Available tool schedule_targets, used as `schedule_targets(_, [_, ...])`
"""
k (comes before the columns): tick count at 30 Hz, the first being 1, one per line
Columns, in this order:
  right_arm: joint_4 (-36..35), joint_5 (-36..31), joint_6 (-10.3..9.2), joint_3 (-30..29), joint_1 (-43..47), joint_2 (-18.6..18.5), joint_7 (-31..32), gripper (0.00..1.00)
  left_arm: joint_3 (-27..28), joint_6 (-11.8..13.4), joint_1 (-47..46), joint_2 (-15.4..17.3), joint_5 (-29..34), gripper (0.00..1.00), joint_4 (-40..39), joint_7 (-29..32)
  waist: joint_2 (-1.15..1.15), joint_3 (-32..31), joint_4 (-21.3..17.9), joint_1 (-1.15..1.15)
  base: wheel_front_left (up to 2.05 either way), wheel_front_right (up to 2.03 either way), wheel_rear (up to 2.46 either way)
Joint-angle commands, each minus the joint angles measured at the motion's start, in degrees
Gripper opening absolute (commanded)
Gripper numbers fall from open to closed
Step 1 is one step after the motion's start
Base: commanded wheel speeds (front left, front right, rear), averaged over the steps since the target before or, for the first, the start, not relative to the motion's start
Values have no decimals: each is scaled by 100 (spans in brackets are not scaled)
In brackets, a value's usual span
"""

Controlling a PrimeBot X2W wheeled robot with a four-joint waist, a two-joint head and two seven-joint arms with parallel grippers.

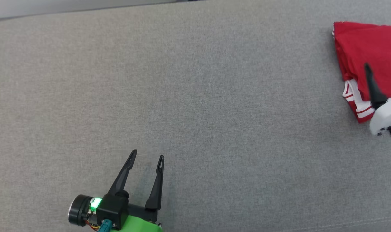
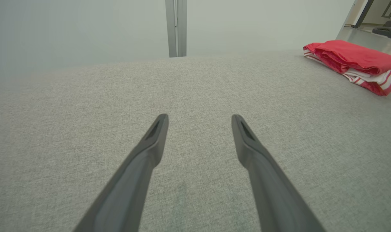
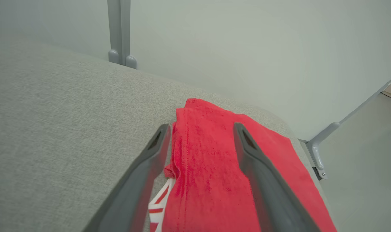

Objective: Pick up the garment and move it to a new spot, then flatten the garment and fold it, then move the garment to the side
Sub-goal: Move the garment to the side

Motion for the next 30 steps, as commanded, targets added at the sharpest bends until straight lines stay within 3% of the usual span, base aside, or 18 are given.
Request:
schedule_targets(1, [-27, -39, -9, -45, 256, 209, -69, 100, 28, 43, 125, 12, -63, 100, 23, 1, 0, -792, 242, 0, 0, 0, 0])
schedule_targets(9, [-544, -82, -9, -498, 1657, 1399, -156, 100, 175, 201, 438, 8, -282, 100, 158, 1, 0, -1651, 279, 0, 0, 0, 0])
schedule_targets(15, [-1477, -407, -9, -779, 2840, 2064, -158, 100, 441, 193, 605, 8, -741, 100, 73, 1, 0, -2008, 217, 0, 0, 0, 0])
schedule_targets(20, [-2375, -636, -9, -1091, 3681, 2501, -156, 100, 663, 224, 812, 10, -701, 100, 118, 1, 0, -2259, 118, 0, 0, 0, 0])
schedule_targets(25, [-2932, -725, -8, -1200, 4229, 2724, -157, 100, 744, 241, 1074, 8, -661, 100, 112, 1, 0, -2455, 13, 0, 0, 0, 0])
schedule_targets(30, [-3125, -681, -8, -1055, 4522, 2669, -157, 100, 836, 295, 1340, 8, -630, 100, 129, 1, 0, -2608, -35, 0, 0, 0, 0])
